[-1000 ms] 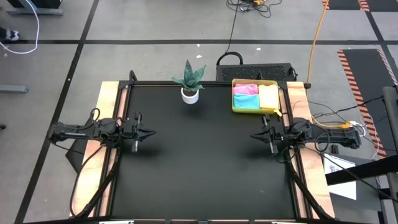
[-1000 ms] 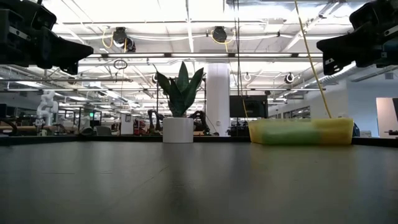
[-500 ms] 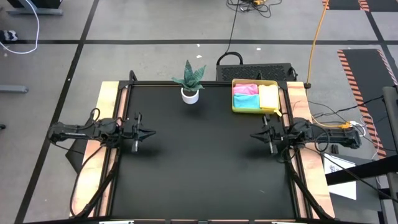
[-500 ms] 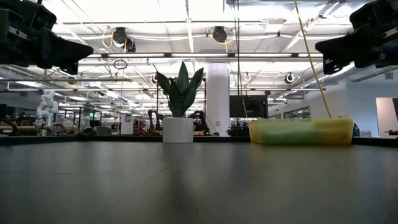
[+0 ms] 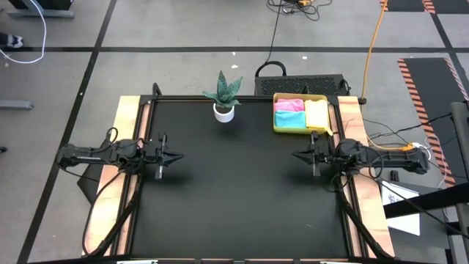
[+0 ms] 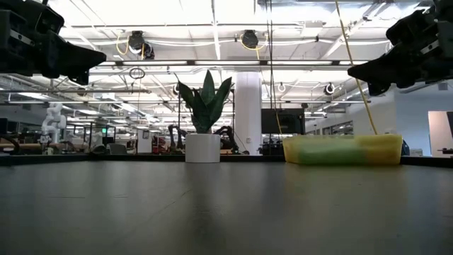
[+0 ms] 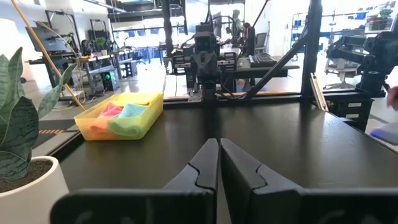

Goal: Fold microfiber towels
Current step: Return to Home Position

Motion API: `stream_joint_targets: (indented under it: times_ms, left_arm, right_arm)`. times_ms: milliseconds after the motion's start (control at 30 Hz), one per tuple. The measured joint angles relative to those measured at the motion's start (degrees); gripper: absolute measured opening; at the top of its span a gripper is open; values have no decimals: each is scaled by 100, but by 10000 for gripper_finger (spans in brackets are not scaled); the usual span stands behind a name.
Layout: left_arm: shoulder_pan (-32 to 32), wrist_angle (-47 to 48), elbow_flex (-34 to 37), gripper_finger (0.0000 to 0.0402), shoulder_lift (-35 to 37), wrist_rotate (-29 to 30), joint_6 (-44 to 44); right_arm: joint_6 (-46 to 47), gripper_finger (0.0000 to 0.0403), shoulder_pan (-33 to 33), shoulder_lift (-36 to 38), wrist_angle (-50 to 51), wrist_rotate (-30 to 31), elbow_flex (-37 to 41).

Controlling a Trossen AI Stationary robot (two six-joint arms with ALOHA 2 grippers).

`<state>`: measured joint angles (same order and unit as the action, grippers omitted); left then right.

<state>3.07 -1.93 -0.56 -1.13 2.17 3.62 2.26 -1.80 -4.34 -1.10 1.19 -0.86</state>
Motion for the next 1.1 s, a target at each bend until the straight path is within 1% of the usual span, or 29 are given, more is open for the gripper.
stream_joint_targets:
  times_ms: [667,1033,1100]
  left_arm:
    - [0,-4,-2,21,0,-24,0]
    - [0,-4,-2,21,0,-23,0]
    - [0,-4,-2,21,0,-22,0]
  right_arm:
    - [4,0,0,-58,-107,24,2]
    - [5,0,0,427,-116,26,2]
    - [7,0,0,426,-135,28,0]
